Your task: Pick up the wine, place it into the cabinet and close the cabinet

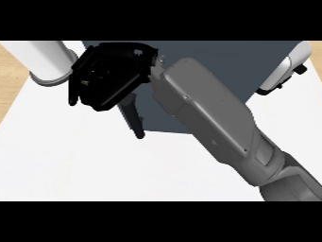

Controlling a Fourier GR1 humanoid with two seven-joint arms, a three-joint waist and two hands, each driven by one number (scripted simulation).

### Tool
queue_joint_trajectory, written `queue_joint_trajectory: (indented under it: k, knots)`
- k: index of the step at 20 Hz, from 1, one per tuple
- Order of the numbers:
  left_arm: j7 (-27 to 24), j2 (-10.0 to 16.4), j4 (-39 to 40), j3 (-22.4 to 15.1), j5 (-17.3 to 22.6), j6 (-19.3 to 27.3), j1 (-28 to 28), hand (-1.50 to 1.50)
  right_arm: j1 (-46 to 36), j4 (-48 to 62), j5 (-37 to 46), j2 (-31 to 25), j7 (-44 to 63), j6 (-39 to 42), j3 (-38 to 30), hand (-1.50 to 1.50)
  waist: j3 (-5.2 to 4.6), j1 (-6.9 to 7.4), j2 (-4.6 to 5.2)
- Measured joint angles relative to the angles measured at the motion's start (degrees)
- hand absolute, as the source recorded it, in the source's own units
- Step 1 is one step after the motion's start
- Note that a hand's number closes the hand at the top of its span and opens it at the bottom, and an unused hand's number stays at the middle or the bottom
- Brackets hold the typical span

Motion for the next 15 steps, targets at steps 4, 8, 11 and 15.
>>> queue_joint_trajectory:
  k: [4, 8, 11, 15]
  knots:
    - [1.42, -0.23, 0.3, 1.33, 0.37, -0.15, -0.52, -1.5, -1.51, 1.93, 0.33, 0.02, -2.61, 0.69, 1.15, 1.5, -0.85, 0.77, -0.01]
    - [2.14, -0.84, 0.57, 1.83, 0.15, -0.13, -1.0, -1.5, -2.93, 3.27, 1.38, 0.04, -6.4, -1.47, 2.26, 1.5, -1.86, 1.33, 0.22]
    - [2.61, -1.11, 0.19, 1.95, -0.25, -0.12, -1.22, -1.5, -4.01, 4.3, 2.6, 0.04, -9.85, -5.14, 2.98, 1.5, -2.49, 1.56, 0.42]
    - [3.39, -0.98, -0.44, 2.25, -0.71, -0.13, -1.67, -1.5, -5.08, 5.4, 2.91, 0.03, -12.54, -9.03, 4.03, 1.5, -2.79, 1.58, 0.51]
